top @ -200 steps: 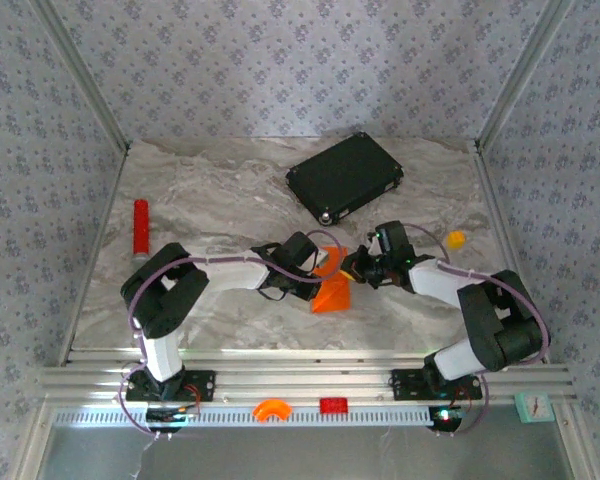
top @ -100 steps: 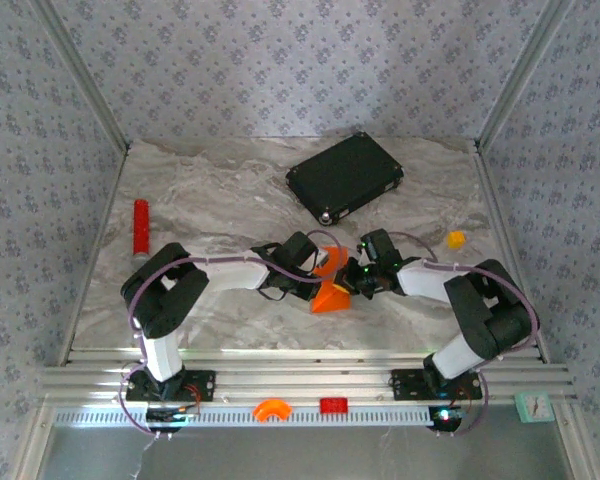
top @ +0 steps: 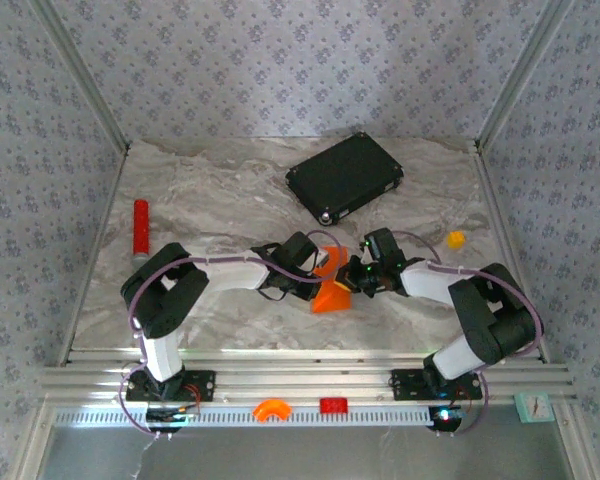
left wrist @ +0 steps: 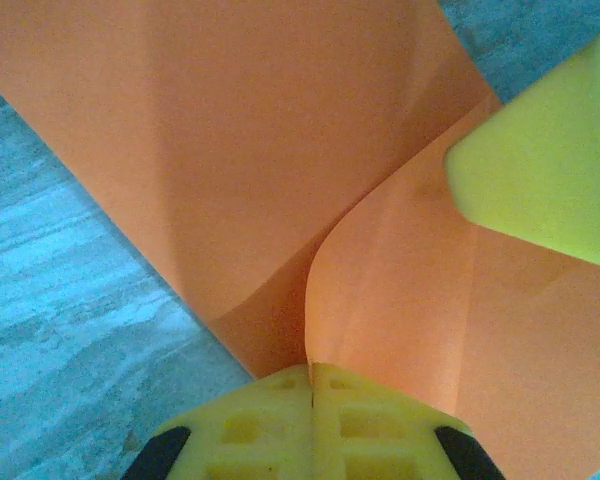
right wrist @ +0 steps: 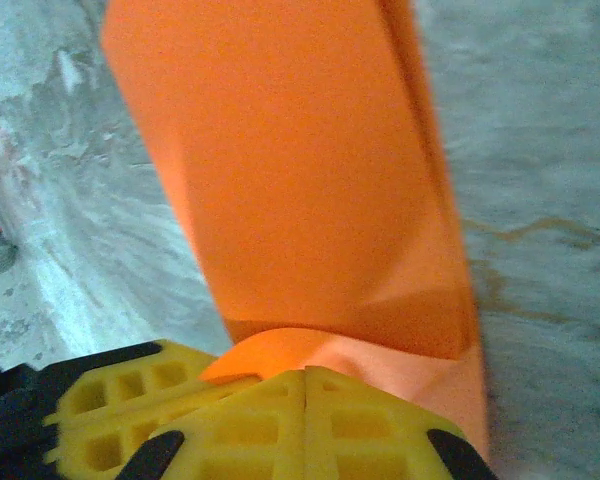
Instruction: Fold a paper plane with a square sheet of paper (pick it up from the middle)
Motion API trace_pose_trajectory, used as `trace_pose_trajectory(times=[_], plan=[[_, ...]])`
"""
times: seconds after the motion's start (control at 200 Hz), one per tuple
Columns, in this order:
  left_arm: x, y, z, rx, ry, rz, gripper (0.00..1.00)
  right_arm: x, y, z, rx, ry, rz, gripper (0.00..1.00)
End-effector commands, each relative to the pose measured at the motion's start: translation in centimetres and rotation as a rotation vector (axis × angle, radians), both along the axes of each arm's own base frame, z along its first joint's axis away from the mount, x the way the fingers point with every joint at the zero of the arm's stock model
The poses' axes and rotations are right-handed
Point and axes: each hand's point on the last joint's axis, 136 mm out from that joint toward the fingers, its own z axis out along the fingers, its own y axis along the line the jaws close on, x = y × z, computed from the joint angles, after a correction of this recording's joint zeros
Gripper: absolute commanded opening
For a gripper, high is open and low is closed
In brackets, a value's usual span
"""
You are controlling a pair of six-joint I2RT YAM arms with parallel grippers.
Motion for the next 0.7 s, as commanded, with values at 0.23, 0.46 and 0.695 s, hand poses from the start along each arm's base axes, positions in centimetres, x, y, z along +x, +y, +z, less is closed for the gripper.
trace_pose_trajectory(times=[0.23, 0.46, 0.695], plan=[[-0.4, 0.5, -0.6, 0.038, 0.008, -0.018, 0.00, -1.2, 0.3, -2.3, -0.055, 0.057, 0.024, 0.06], [-0.3, 0.5, -0.6, 0.040, 0.009, -0.018, 0.00, -1.3, -0.1, -2.4, -0.038, 0.064, 0.015, 0.05], [-0.4, 0.5, -0.5, 0.042, 0.011, -0.019, 0.00, -0.1, -0.2, 0.3, 0.016, 0.006, 0.002, 0.06]])
